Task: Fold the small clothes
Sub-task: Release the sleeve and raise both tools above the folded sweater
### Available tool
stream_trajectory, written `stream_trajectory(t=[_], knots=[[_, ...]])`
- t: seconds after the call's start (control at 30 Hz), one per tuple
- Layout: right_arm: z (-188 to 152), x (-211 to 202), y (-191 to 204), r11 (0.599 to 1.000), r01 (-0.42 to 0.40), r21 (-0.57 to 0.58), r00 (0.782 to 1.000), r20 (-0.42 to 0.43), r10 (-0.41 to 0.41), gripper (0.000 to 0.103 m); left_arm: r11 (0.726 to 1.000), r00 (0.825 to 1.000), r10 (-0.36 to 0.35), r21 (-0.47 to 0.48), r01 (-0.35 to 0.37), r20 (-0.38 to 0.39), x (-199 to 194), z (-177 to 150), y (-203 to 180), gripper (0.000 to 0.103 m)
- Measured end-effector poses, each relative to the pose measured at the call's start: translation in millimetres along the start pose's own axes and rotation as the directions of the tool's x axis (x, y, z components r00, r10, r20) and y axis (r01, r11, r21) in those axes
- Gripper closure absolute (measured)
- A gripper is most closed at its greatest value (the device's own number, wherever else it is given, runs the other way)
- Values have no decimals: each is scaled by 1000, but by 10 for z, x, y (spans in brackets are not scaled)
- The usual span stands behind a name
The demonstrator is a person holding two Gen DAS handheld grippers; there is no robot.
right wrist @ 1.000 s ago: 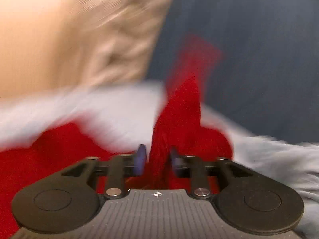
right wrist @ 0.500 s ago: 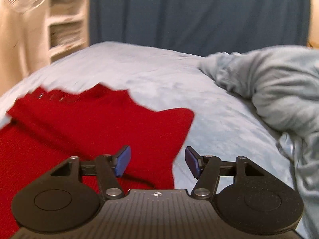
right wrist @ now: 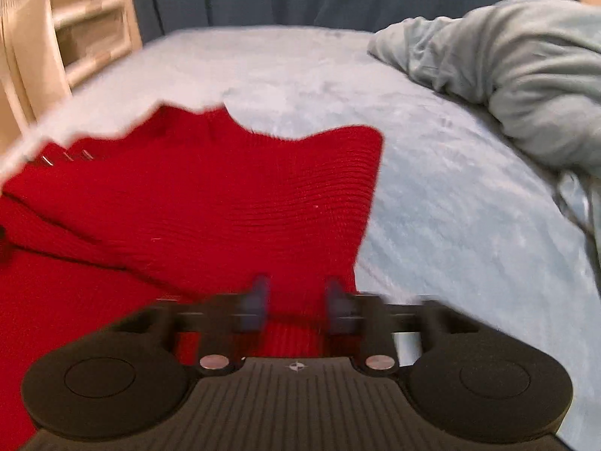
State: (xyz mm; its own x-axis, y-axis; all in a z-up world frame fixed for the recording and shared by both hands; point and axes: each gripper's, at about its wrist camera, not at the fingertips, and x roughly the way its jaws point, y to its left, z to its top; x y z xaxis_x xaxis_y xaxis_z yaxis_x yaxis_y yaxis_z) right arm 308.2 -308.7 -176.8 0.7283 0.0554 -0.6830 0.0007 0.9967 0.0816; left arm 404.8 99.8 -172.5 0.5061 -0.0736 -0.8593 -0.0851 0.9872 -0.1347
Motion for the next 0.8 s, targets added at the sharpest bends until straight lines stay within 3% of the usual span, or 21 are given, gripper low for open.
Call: stream_trajectory(t=[0.07, 0.23, 0.33, 0.53, 0.8], knots=[[-191, -317, 24, 1000, -13, -14, 1000, 25, 13, 33, 999, 999, -1, 40, -1, 37, -265, -195, 15, 0], [-839, -1270, 301, 997, -8, -77, 1000, -18, 7, 32, 989, 998, 17, 144, -26, 64, -941, -942, -26, 0], [-1172, -1820, 566, 991, -13, -133, 1000, -29, 9, 32, 981, 999, 31, 189, -33, 16, -1262, -1446, -21, 0], [-1415, -2671, 856, 988, -60, -141, 998, 2, 61, 30, 986, 1000, 24, 166, -23, -9, -1954, -2175, 17, 0], [-1566, -3370, 1025, 992, -50, -115, 992, 112, 63, 30, 973, 990, 33, 223, -64, 139, -2759, -2604, -122, 0]])
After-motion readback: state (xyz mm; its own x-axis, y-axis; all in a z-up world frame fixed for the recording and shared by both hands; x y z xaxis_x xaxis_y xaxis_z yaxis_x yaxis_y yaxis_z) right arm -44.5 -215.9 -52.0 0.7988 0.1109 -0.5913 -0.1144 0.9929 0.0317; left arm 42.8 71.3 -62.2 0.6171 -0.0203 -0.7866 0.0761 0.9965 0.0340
